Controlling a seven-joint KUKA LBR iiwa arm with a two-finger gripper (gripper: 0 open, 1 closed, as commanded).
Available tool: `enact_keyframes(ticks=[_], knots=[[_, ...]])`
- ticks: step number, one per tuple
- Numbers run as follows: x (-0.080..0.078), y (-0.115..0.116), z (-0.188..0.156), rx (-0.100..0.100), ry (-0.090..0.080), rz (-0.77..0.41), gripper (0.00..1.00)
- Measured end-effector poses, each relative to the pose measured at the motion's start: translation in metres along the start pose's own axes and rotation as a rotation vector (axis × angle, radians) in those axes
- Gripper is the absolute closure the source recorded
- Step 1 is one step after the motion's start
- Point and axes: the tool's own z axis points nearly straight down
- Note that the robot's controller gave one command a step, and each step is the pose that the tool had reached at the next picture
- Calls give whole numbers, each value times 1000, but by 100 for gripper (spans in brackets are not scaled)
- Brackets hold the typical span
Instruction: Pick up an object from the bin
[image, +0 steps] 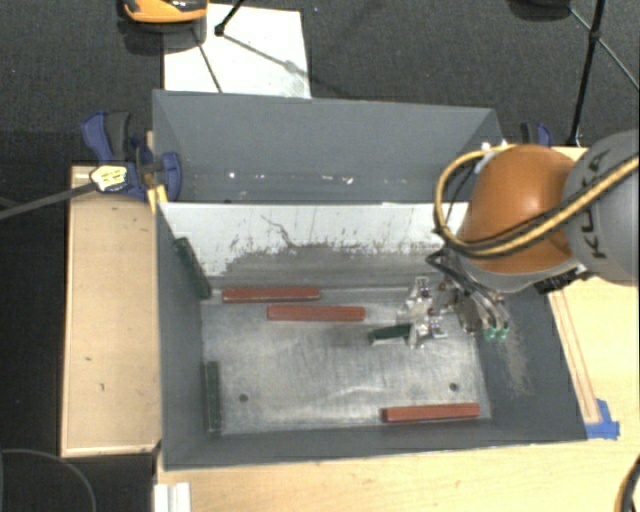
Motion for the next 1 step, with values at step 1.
enact_keyframes(ticks=[1], knots=[[0, 0, 0, 0, 0, 0, 100]])
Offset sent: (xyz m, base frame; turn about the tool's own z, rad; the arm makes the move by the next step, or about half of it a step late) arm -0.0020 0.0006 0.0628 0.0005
